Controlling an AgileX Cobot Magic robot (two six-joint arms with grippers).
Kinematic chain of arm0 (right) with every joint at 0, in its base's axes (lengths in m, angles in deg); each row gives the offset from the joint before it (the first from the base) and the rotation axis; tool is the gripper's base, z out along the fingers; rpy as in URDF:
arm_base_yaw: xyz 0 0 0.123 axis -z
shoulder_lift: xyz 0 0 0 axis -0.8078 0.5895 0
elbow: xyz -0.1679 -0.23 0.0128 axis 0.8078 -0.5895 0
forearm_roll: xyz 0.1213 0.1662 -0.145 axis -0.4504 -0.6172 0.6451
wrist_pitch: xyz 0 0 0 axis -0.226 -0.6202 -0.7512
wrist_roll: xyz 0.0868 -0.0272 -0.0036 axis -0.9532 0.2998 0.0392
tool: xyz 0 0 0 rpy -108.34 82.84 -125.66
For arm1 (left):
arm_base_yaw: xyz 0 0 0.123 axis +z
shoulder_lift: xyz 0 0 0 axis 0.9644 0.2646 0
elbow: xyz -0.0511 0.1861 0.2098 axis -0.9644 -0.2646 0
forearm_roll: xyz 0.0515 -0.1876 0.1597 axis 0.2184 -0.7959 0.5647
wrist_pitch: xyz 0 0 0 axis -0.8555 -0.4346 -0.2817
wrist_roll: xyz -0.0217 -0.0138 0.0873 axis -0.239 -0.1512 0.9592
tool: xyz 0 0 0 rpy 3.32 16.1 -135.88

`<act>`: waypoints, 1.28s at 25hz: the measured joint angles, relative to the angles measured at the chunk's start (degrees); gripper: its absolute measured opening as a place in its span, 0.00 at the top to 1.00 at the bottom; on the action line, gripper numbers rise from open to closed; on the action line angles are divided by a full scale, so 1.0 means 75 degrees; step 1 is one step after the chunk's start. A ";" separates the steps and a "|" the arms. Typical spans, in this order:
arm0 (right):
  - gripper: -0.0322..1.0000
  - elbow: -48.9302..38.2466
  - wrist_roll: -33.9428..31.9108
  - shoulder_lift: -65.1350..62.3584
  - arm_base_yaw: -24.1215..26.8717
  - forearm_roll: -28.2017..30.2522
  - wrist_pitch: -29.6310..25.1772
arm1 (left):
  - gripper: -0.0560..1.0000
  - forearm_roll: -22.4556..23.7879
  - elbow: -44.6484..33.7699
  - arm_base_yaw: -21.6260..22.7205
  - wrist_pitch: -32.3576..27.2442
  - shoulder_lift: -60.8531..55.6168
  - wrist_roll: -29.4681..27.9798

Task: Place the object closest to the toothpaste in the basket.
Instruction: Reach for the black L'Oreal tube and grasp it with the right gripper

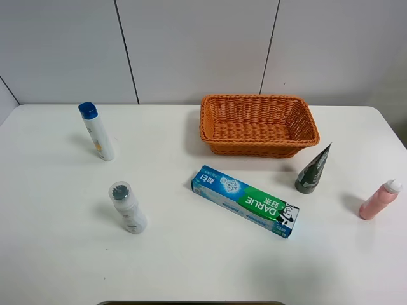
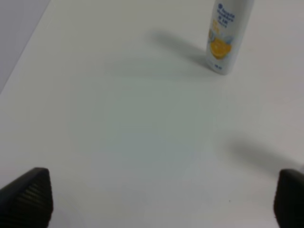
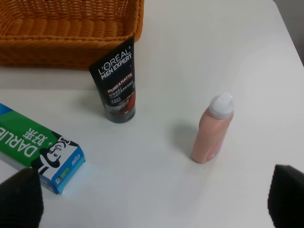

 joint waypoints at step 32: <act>0.02 0.0000 0.0000 0.0000 0.0000 0.0000 0.0000 | 0.06 0.0000 0.0000 0.0000 0.0000 0.0000 0.0000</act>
